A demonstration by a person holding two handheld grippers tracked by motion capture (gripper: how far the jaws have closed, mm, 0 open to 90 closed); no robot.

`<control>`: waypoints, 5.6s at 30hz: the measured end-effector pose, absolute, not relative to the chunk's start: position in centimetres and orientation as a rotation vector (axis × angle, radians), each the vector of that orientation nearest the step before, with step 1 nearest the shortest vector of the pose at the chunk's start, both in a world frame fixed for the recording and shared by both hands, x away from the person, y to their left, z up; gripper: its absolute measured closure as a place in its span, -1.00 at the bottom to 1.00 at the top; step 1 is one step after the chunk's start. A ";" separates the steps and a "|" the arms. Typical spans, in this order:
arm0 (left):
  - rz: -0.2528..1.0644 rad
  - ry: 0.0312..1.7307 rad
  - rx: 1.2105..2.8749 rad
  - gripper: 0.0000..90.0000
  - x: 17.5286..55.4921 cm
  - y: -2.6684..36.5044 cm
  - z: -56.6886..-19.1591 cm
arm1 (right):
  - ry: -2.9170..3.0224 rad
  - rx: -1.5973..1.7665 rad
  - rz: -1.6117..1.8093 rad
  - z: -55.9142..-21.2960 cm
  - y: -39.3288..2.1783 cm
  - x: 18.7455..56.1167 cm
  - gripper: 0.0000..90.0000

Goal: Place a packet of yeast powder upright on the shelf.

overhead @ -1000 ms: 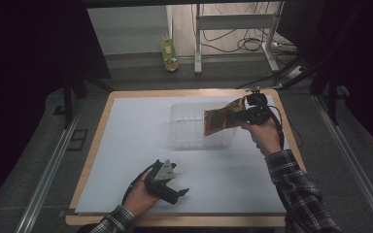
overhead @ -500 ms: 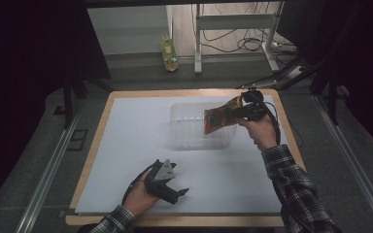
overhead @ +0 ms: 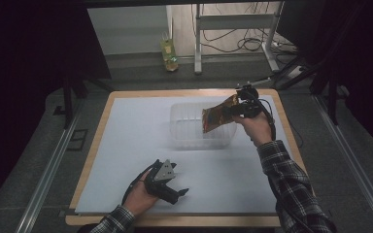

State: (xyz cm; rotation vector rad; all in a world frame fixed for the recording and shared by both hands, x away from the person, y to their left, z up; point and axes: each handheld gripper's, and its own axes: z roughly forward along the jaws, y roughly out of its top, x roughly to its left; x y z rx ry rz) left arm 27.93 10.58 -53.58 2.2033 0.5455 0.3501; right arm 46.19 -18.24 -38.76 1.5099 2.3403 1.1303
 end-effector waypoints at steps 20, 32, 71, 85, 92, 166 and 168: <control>0.350 0.547 2.210 -0.90 27.9 10.6 -53.6 | 2.347 1.499 1.061 -39.5 -16.4 47.9 0.45; 0.345 0.542 2.213 -0.90 27.9 10.4 -53.7 | 2.309 1.514 1.112 -39.9 -15.8 49.0 0.43; 0.335 0.541 2.222 -0.89 28.1 10.4 -53.8 | 2.307 1.497 1.100 -43.3 -12.4 49.8 0.26; 0.336 0.544 2.216 -0.90 28.0 10.4 -53.8 | 2.336 1.380 1.082 -42.7 -12.3 49.1 -0.08; 0.338 0.540 2.219 -0.90 28.1 10.4 -53.8 | 2.361 1.253 1.015 -42.4 -12.0 48.4 -0.20; 0.404 0.536 2.140 -1.00 27.9 10.7 -53.3 | 2.435 0.924 1.175 -41.5 -15.8 41.5 -0.84; 0.404 0.539 2.132 -1.00 27.8 10.7 -53.3 | 2.438 0.920 1.174 -41.6 -15.8 41.5 -0.84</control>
